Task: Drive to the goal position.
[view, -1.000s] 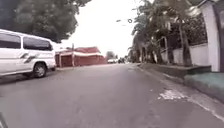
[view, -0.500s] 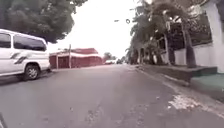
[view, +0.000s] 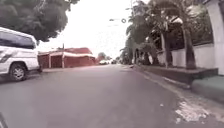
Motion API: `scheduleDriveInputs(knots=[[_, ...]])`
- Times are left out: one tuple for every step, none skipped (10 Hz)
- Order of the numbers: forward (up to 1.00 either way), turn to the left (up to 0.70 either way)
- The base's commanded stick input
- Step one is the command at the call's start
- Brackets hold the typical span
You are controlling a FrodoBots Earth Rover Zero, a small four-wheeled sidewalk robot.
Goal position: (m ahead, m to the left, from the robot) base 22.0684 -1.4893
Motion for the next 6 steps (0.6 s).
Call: scheduleDriveInputs(knots=[[0.70,0.00],[0.70,0.00],[0.70,0.00],[0.70,0.00],[0.70,0.00],[0.70,0.00]])
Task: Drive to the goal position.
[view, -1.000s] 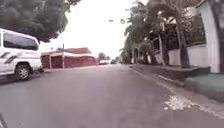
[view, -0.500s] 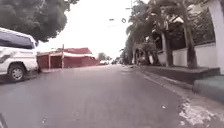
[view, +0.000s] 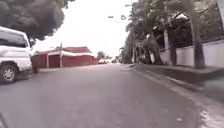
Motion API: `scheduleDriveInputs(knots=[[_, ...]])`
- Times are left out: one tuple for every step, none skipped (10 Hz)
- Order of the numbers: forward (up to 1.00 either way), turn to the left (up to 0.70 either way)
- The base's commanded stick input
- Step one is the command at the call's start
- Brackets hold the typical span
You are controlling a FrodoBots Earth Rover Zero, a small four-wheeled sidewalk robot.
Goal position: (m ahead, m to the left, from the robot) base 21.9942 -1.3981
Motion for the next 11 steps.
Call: scheduleDriveInputs(knots=[[0.70,0.00],[0.70,0.00],[0.70,0.00],[0.70,0.00],[0.70,0.00],[0.70,0.00],[0.70,0.00],[0.70,0.00],[0.70,0.00],[0.70,0.00],[0.70,0.00]])
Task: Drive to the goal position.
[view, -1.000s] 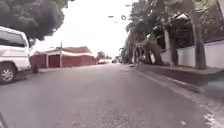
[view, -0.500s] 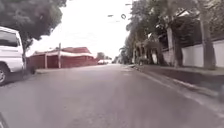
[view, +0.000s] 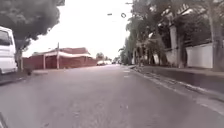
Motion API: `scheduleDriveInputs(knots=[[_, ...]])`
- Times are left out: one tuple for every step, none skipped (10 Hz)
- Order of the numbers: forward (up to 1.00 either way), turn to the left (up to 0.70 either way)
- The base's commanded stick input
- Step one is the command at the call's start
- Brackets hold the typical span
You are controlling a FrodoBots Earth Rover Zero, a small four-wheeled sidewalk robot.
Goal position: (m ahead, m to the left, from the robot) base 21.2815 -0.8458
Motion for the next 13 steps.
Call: scheduleDriveInputs(knots=[[0.70,0.00],[0.70,0.00],[0.70,0.00],[0.70,0.00],[0.70,0.00],[0.70,0.00],[0.70,0.00],[0.70,0.00],[0.70,0.00],[0.70,0.00],[0.70,0.00],[0.70,0.00],[0.70,0.00]])
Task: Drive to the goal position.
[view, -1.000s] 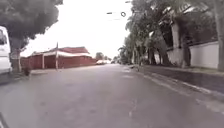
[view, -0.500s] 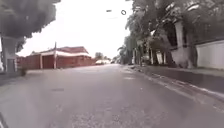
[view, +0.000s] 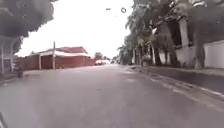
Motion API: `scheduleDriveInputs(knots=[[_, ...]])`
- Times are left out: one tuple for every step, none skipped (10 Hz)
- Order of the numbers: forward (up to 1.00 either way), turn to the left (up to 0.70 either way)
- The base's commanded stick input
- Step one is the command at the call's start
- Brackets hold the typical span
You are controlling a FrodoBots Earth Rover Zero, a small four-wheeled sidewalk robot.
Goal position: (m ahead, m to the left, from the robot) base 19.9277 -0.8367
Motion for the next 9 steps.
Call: scheduleDriveInputs(knots=[[0.70,0.00],[0.70,0.00],[0.70,0.00],[0.70,0.00],[0.70,0.00],[0.70,0.00],[0.70,0.00],[0.70,0.00],[0.70,0.00]])
